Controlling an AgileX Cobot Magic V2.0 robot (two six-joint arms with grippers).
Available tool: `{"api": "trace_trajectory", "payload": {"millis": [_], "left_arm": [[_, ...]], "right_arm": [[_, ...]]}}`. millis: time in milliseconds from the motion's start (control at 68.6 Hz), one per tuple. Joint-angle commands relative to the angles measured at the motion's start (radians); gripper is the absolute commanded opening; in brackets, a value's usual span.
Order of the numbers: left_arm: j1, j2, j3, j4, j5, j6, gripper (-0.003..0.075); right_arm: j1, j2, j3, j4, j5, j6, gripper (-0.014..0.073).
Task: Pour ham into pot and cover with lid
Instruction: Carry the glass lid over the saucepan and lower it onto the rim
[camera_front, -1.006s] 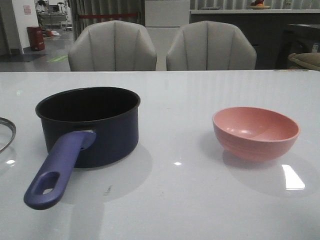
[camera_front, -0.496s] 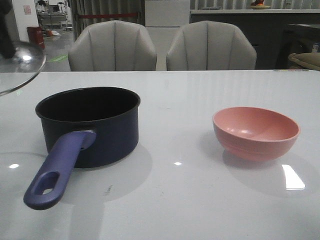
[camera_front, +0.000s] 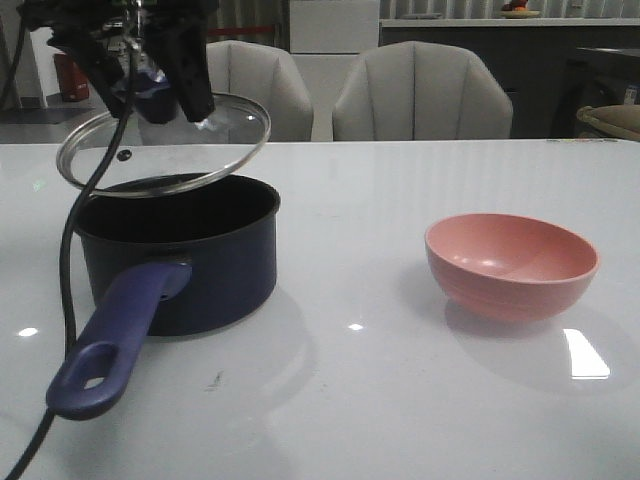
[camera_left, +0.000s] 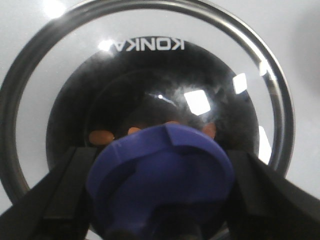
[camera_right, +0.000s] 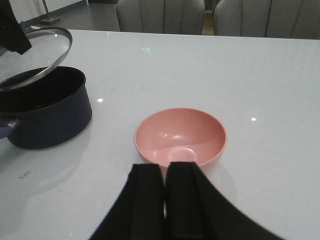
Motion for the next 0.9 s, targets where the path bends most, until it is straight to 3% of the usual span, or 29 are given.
{"api": "trace_trajectory", "payload": {"millis": [0, 277, 890], "left_arm": [[-0.018, -0.017, -0.076, 0.011, 0.016, 0.004, 0.033], [-0.02, 0.043, -0.103, 0.011, 0.098, 0.004, 0.0331], [-0.02, 0.068, -0.103, 0.006, 0.049, 0.004, 0.0331]], "right_arm": [[0.0, 0.005, -0.027, 0.007, -0.079, -0.012, 0.0169], [0.0, 0.005, -0.027, 0.007, -0.079, -0.012, 0.0169], [0.0, 0.005, -0.027, 0.007, -0.079, -0.012, 0.0169]]}}
